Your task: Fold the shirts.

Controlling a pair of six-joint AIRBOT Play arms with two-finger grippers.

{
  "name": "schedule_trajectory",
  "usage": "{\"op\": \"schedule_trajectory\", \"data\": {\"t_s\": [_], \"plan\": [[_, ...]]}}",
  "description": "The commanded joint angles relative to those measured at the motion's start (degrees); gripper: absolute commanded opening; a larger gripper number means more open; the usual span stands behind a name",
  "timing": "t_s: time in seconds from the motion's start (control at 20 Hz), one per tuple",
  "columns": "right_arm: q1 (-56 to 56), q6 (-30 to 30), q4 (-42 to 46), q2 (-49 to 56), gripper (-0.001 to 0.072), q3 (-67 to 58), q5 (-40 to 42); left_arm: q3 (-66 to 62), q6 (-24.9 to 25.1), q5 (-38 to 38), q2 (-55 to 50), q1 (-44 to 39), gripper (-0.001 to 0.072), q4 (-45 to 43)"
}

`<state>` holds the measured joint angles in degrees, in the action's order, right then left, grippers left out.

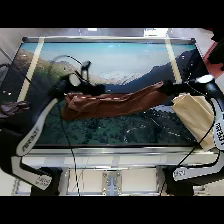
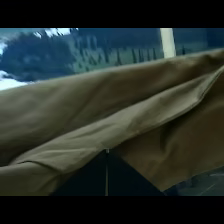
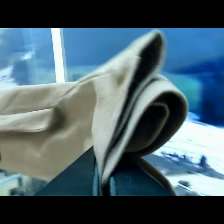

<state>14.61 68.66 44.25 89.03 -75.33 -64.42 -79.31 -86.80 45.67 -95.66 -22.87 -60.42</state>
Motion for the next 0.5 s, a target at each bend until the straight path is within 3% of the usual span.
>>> {"op": "schedule_trajectory", "data": {"t_s": [0.0,0.15,0.45], "plan": [[-4.5,5.8,6.6,-2.3,0.003,-8.8,-5.7,0.0,1.1,-3.8,-8.0,-7.6,0.0016,2.5],[-10.0,8.4,8.3,-2.6,0.003,-17.5,-11.1,0.0,1.2,-7.6,-10.5,-8.6,0.0016,6.1],[-23.9,12.8,14.1,-2.6,0.0028,-25.5,-8.6,-1.7,2.8,-5.7,-10.1,-7.4,0.0017,6.5]]}}
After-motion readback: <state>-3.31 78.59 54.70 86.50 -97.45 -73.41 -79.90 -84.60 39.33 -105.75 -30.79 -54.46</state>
